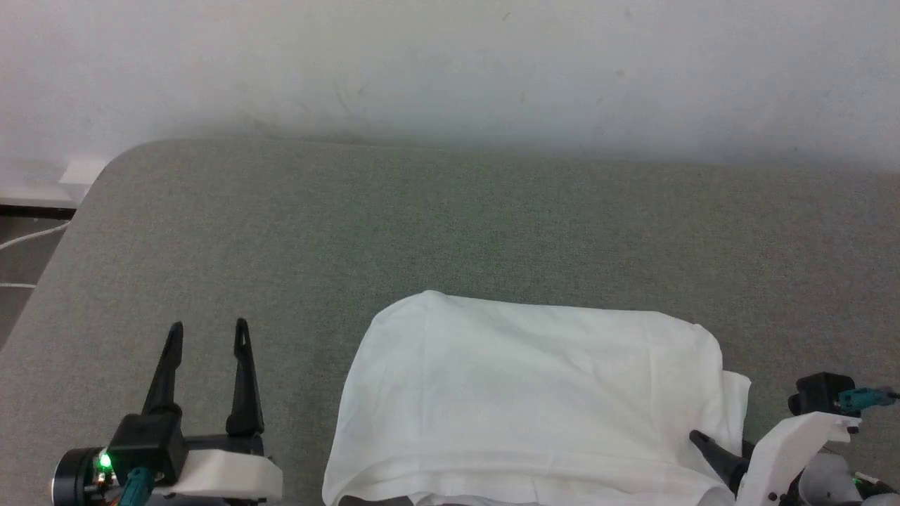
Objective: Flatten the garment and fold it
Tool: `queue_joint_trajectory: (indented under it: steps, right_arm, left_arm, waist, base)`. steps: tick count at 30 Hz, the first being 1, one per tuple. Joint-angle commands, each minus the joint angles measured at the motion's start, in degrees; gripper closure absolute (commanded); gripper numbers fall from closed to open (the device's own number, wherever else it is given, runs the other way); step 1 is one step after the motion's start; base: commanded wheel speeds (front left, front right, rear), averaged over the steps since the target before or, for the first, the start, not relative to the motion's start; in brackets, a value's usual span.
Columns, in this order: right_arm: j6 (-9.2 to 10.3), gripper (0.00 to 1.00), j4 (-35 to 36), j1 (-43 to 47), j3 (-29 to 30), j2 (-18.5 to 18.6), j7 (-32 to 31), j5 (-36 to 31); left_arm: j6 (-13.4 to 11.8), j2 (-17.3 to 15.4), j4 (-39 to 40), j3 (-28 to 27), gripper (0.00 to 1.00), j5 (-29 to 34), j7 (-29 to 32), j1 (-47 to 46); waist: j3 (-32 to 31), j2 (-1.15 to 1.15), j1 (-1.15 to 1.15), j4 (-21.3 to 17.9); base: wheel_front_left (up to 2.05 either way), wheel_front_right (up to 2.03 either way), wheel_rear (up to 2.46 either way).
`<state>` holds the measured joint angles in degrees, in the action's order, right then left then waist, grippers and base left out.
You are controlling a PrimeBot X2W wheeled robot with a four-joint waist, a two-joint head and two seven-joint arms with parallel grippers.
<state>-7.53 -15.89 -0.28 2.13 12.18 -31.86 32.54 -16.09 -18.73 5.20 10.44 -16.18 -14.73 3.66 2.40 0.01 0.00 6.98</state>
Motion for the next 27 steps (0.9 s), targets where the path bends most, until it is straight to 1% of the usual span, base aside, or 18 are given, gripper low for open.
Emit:
queue_joint_trajectory:
  steps: [1, 4, 7, 11, 14, 15, 16, 18, 21, 24, 27]
  right_arm:
    - [0.04, 0.00, -0.52, 0.03, -0.23, -0.73, -0.83, 0.75]
    - [0.04, 0.00, -0.88, 0.04, -1.86, -1.59, -2.50, 3.90]
    - [0.04, 0.00, -0.99, 0.05, -4.69, -1.15, -2.95, 6.53]
    - [0.04, 0.00, -1.08, -0.26, -9.05, -0.39, -1.66, 9.86]
    - [0.04, 0.00, -2.39, -1.01, -12.14, 0.66, -0.15, 9.72]
    - [0.04, 0.58, -2.96, -1.31, -13.26, 1.11, 0.34, 9.37]
    - [0.04, 1.00, -3.50, -1.64, -14.28, 1.55, 0.98, 8.98]
    - [0.04, 1.00, -4.59, -2.28, -15.79, 2.26, 2.37, 8.62]
    - [0.04, 1.00, -6.44, -3.72, -15.94, 3.55, 5.84, 7.47]
    - [0.04, 1.00, -8.01, -5.03, -14.64, 4.75, 9.44, 6.43]
    - [0.04, 1.00, -9.47, -5.81, -11.95, 6.56, 12.60, 5.28]
  left_arm:
    - [0.88, 0.85, 0.23, -0.61, 0.00, 0.98, -0.26, 0.92]
    - [2.77, 2.43, 0.20, -2.16, 0.00, 2.71, -0.26, 1.46]
    - [4.20, 4.03, 0.00, -3.91, 0.00, 3.75, -0.26, 1.13]
    - [6.38, 5.72, -0.40, -5.34, 0.00, 5.24, -0.26, 0.34]
    - [7.65, 6.86, -0.74, -6.36, 0.00, 6.16, -0.27, -0.04]
    - [8.03, 7.23, -0.85, -6.67, 0.00, 6.44, -0.27, -0.15]
    - [8.39, 7.60, -0.97, -6.94, 0.00, 6.70, -0.27, -0.25]
    - [9.08, 8.28, -1.22, -7.45, 0.00, 7.22, -0.27, -0.44]
    - [9.93, 9.11, -1.62, -8.28, 0.00, 7.91, -0.27, -0.51]
    - [10.77, 9.77, -2.05, -9.00, 0.00, 8.48, -0.27, -0.24]
    - [11.47, 10.50, -2.46, -9.48, 0.00, 9.05, -0.27, -0.04]
  waist:
    - [0.59, -0.01, 0.00, 0.32]
    - [1.35, -0.01, 0.00, 0.57]
    - [2.44, -0.01, 0.00, 1.09]
    - [3.53, -0.01, 0.00, 1.58]
    - [4.03, -0.01, 0.00, 1.73]
    - [4.15, -0.01, 0.00, 1.78]
    - [4.23, -0.01, 0.00, 1.82]
    - [4.28, -0.01, 0.00, 1.82]
    - [4.04, -0.01, 0.00, 1.47]
    - [3.42, -0.01, 0.00, 0.79]
    - [2.65, -0.01, 0.00, 0.16]
  base:
    - [0.00, 0.00, 0.00]
    - [0.00, 0.00, 0.00]
    - [0.00, 0.00, 0.00]
    - [0.00, 0.00, 0.00]
    - [0.00, 0.00, 0.00]
    - [0.00, 0.00, 0.00]
    - [0.00, 0.00, 0.00]
    - [0.00, 0.00, 0.00]
    - [0.00, 0.00, 0.00]
    - [0.00, 0.00, 0.00]
    - [0.00, 0.00, 0.00]
